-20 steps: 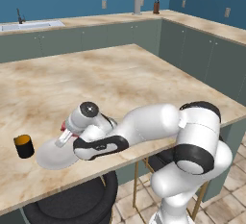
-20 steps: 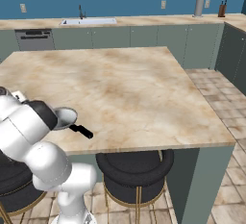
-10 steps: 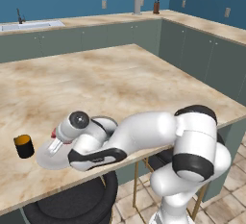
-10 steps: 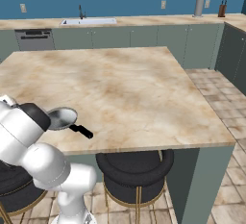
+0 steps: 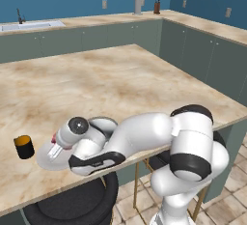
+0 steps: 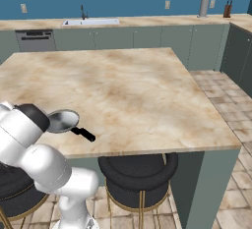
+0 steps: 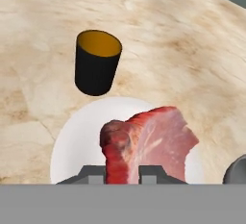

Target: Pick up the pan with the steak in it and place it on the dining table. Then place the steak on the plate.

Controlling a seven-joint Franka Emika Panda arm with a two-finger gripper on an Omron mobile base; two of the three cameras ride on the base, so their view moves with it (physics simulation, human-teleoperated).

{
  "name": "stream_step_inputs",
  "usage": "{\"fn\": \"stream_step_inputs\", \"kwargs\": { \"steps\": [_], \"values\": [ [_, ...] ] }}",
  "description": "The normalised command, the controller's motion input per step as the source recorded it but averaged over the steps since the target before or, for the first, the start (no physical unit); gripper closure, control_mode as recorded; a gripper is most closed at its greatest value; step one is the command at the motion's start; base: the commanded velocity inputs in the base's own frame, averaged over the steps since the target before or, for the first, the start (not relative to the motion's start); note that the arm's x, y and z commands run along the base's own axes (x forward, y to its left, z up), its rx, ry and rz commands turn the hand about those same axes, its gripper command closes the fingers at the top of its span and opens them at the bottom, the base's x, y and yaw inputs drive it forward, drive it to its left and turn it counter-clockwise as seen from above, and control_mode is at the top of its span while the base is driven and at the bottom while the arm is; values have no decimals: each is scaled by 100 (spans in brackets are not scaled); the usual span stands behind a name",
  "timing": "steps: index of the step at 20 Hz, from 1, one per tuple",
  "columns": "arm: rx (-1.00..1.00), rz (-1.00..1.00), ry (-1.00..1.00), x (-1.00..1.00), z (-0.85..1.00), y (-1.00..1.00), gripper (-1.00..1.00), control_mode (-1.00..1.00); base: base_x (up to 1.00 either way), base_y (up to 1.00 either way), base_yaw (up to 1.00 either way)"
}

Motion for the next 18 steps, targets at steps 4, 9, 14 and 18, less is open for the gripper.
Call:
{"fn": "stream_step_inputs", "kwargs": {
  "steps": [4, 9, 14, 18],
  "values": [
    [0, 0, 0, -5, -25, 3, 100, -100, 0, 0, 0],
    [0, 0, 1, -7, -29, 5, 100, -100, 0, 0, 0],
    [0, 0, 1, 0, -26, 5, 100, -100, 0, 0, 0],
    [0, 0, 0, 5, -13, 2, 100, -100, 0, 0, 0]
  ]
}}
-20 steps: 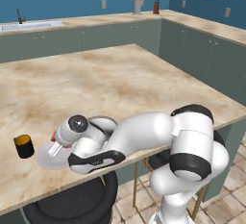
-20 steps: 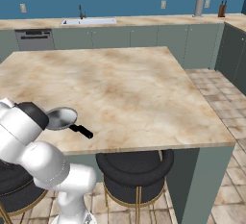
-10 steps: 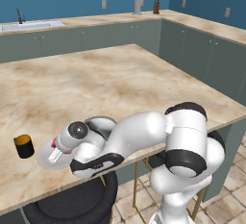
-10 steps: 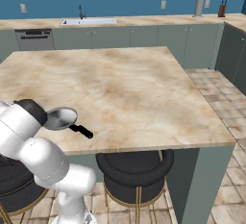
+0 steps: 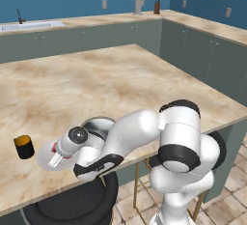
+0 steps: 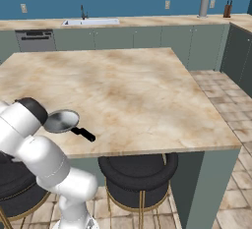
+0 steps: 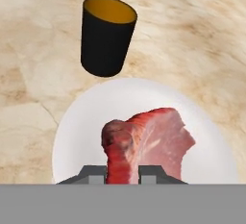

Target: Pick up the pan with the steak in it and place it on the dining table. Then place the steak on the plate.

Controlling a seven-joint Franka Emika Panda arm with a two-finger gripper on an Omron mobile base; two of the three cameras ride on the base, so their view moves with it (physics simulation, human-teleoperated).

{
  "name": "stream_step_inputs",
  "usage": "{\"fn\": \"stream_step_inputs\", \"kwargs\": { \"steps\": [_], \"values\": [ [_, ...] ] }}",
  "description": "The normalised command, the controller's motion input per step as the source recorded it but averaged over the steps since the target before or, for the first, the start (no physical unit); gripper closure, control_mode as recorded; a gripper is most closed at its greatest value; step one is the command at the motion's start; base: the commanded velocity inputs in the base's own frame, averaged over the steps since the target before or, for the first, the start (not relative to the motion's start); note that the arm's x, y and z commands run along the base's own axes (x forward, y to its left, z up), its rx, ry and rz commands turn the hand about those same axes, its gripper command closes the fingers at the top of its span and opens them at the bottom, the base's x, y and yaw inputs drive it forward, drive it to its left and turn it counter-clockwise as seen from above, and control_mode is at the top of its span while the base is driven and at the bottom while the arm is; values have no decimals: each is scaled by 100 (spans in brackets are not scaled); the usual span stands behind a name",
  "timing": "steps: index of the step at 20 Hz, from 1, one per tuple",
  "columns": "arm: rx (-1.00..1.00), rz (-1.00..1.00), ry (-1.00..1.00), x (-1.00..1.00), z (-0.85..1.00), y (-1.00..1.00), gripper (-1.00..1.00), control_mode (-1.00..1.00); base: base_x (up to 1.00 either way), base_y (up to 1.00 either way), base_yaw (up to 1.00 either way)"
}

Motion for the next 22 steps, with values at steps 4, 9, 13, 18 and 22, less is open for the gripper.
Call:
{"fn": "stream_step_inputs", "kwargs": {
  "steps": [4, 9, 13, 18, 22],
  "values": [
    [0, 0, 0, 23, -3, 0, 100, -100, 0, 0, 0],
    [-1, -5, 1, 35, 0, 10, 100, -100, 0, 0, 0],
    [0, 0, 0, 0, 0, 1, 100, -100, 0, 0, 0],
    [0, 0, 1, -3, -10, 3, 100, -100, 0, 0, 0],
    [0, 0, 0, -1, -2, 4, 100, -100, 0, 0, 0]
  ]
}}
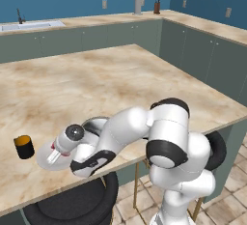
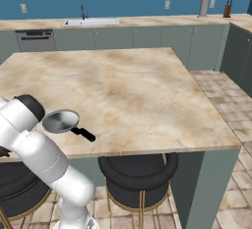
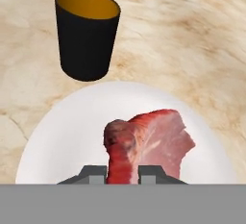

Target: Pick up the pan with the steak in it and place it on the dining table. Then place the steak on the plate.

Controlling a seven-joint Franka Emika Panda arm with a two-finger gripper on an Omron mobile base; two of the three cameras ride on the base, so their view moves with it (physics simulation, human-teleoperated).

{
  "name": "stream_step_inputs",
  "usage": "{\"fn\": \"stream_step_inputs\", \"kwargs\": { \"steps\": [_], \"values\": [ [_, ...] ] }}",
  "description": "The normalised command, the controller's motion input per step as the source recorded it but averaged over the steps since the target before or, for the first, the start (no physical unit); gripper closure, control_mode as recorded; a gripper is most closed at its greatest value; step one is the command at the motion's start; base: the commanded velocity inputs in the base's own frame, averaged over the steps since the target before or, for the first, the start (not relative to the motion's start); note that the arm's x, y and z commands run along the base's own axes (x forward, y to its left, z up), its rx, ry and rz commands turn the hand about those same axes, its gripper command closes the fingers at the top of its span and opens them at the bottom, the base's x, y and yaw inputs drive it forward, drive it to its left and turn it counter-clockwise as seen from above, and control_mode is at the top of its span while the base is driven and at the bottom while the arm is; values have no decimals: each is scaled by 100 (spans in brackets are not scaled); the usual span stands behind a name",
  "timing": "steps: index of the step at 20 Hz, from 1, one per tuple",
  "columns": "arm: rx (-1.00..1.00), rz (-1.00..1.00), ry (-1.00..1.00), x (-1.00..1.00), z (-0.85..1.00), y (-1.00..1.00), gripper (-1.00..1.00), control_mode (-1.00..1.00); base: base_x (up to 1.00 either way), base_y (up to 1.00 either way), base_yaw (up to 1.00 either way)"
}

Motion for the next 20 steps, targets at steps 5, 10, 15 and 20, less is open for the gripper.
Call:
{"fn": "stream_step_inputs", "kwargs": {
  "steps": [5, 10, 15, 20],
  "values": [
    [0, 0, 0, 1, 2, 0, -100, -100, 0, 0, 0],
    [1, -3, 1, 14, 31, 2, -100, -100, 0, 0, 0],
    [3, -2, 8, 2, 55, 4, -100, -100, 0, 0, 0],
    [8, -3, 15, -31, 56, -7, -100, -100, 0, 0, 0]
  ]
}}
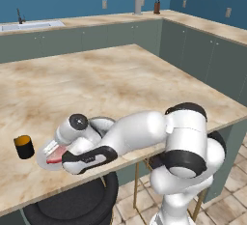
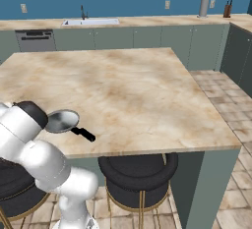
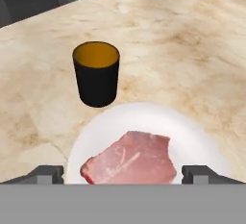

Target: Pick up the pan with the steak in it and place it on the dining table. Then place the steak on the plate.

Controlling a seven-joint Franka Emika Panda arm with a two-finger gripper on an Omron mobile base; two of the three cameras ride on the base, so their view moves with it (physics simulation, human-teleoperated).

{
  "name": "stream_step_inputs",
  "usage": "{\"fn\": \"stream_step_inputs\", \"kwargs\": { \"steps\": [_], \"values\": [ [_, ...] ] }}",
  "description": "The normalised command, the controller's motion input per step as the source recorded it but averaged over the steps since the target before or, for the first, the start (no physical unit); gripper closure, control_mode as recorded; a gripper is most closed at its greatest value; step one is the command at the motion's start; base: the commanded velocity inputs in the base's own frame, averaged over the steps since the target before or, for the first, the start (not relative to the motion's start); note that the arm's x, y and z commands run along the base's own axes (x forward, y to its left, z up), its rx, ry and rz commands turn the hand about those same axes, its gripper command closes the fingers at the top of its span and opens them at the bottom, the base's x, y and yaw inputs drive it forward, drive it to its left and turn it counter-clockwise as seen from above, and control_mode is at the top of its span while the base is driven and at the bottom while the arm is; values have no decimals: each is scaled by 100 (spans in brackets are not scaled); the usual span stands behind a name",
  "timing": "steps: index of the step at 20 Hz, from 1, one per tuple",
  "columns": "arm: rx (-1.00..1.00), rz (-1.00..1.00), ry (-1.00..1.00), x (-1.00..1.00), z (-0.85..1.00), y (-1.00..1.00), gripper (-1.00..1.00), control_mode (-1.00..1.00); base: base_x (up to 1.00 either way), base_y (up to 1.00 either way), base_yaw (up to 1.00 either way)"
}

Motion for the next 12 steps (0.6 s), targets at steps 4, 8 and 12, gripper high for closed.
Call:
{"fn": "stream_step_inputs", "kwargs": {
  "steps": [4, 8, 12],
  "values": [
    [11, -1, 15, -51, 54, -29, -100, -100, 0, 0, 0],
    [12, 0, 9, -50, 24, -53, -100, -100, 0, 0, 0],
    [17, 0, 5, -52, 23, -63, -100, -100, 0, 0, 0]
  ]
}}
